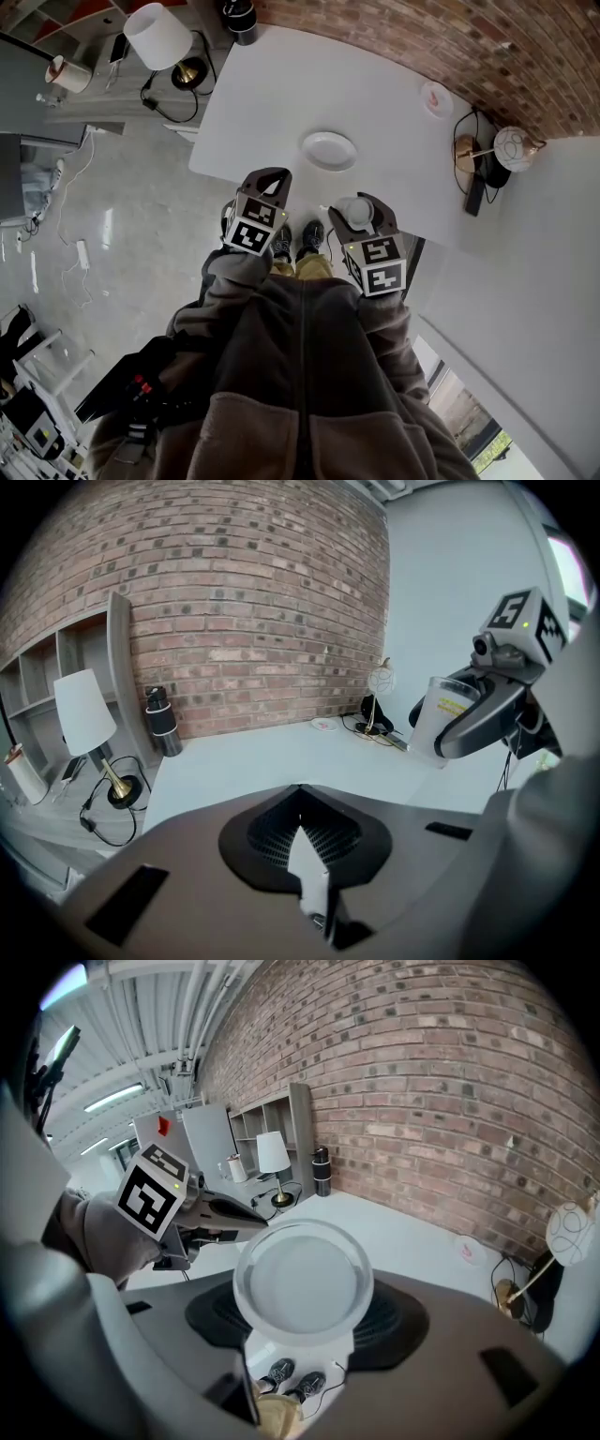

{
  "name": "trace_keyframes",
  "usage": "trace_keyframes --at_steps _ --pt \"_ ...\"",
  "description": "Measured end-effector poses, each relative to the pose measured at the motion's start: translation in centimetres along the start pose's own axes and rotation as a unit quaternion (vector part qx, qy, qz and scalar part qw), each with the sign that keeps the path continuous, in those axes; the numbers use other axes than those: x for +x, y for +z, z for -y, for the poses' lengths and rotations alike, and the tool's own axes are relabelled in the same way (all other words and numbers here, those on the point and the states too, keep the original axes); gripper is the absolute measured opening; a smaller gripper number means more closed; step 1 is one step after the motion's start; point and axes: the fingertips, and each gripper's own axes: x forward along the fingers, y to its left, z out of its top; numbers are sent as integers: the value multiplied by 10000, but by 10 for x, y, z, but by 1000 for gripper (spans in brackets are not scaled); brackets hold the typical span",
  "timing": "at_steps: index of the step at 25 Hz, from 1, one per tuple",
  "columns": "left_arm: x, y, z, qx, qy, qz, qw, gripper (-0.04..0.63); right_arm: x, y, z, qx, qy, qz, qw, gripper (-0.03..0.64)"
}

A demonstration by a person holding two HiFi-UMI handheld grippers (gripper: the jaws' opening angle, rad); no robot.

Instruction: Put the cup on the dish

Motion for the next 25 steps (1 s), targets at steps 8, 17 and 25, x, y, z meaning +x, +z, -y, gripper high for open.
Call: trace_keyframes --at_steps 8,17,25 --pt "16 -7 -20 -30 268 -225 9994 6 34 -10 13 -145 390 -136 9990 259" --pt "57 -29 -26 -195 264 -493 9982 6 77 -38 41 -374 574 -318 9971 259" --pt "77 -59 -27 -395 198 -784 9959 6 114 -40 52 -603 688 -316 9953 259"
